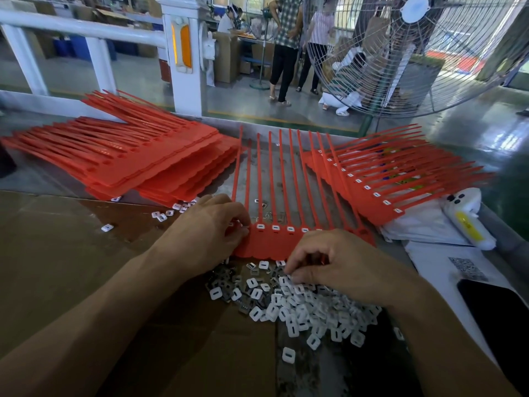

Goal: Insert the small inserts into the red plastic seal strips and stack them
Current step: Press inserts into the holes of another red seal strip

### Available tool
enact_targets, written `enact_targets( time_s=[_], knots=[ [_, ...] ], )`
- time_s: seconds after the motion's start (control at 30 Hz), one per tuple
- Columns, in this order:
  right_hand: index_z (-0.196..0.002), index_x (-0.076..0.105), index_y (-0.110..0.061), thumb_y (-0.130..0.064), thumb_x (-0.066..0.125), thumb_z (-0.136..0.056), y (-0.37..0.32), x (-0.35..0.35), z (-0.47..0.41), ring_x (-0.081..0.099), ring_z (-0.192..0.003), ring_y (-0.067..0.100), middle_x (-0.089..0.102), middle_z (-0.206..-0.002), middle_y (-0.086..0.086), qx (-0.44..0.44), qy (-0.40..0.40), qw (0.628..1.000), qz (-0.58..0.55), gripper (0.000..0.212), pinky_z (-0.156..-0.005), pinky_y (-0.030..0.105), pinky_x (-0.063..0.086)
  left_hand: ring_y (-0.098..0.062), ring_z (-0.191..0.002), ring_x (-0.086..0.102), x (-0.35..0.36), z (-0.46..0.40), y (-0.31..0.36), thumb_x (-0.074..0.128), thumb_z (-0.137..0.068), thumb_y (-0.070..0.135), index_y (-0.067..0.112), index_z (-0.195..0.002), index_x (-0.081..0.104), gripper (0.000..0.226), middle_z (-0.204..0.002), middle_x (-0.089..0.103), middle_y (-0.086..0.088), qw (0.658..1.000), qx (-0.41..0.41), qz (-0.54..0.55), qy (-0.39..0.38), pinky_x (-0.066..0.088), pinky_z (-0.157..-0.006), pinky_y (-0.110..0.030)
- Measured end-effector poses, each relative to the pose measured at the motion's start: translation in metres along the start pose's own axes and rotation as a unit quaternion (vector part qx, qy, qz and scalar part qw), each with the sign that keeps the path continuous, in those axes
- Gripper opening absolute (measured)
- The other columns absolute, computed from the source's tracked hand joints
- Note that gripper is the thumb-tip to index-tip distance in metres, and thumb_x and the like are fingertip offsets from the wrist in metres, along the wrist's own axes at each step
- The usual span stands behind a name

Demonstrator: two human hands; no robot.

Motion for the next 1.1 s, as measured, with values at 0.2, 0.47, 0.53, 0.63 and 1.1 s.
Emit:
enact_targets(
  time_s=[0.2,0.47,0.53,0.63,1.1],
  knots=[
    [-0.091,0.075,-0.036,-0.036,0.073,-0.095,0.000,0.000,-0.002,0.067,-0.088,0.001,0.070,-0.094,-0.019,-0.002,0.036,0.999,0.029,0.004,-0.078,0.019,0.048,-0.008,-0.114,0.047,-0.001,0.000,0.001,0.060,-0.098,0.039,0.035,-0.115,0.066,0.019,-0.115,0.057,0.014,1.000,-0.001,0.000,0.001,0.043,-0.098,-0.030],
    [-0.090,0.070,-0.030,-0.026,0.063,-0.102,0.018,-0.028,0.006,0.061,-0.054,0.003,0.073,-0.075,-0.011,0.055,0.211,0.972,-0.088,0.015,-0.048,0.013,0.043,-0.009,-0.113,0.048,-0.001,-0.001,0.001,0.060,-0.098,0.039,0.034,-0.116,0.066,0.021,-0.114,0.057,0.012,1.000,0.005,-0.006,0.001,0.042,-0.098,-0.029],
    [-0.090,0.072,-0.029,-0.024,0.066,-0.101,0.027,-0.036,0.009,0.060,-0.053,0.001,0.073,-0.074,-0.011,0.074,0.249,0.959,-0.111,0.013,-0.049,0.014,0.043,-0.009,-0.114,0.048,-0.001,0.000,0.001,0.060,-0.098,0.040,0.034,-0.117,0.066,0.021,-0.115,0.057,0.013,1.000,0.004,-0.004,-0.001,0.042,-0.099,-0.029],
    [-0.090,0.076,-0.029,-0.020,0.071,-0.096,0.042,-0.046,0.015,0.057,-0.050,-0.004,0.070,-0.067,-0.014,0.098,0.294,0.943,-0.125,0.012,-0.048,0.012,0.044,-0.009,-0.115,0.047,-0.001,0.000,0.001,0.060,-0.098,0.040,0.034,-0.117,0.066,0.021,-0.116,0.057,0.013,1.000,0.006,-0.002,-0.002,0.043,-0.100,-0.030],
    [-0.090,0.077,-0.031,-0.015,0.078,-0.090,0.080,-0.064,0.028,0.063,-0.056,0.000,0.069,-0.066,-0.013,0.185,0.346,0.918,-0.054,0.016,-0.060,0.022,0.046,-0.009,-0.116,0.047,0.000,0.000,0.000,0.060,-0.097,0.041,0.036,-0.117,0.065,0.021,-0.117,0.056,0.014,1.000,0.004,-0.004,-0.005,0.042,-0.102,-0.032]
  ],
)
Point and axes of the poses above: each hand's wrist, its own z-axis away from the middle knuckle, its own x-axis out of the palm, y = z × x, the point moved 6 cm from there along -z, towards the middle knuckle
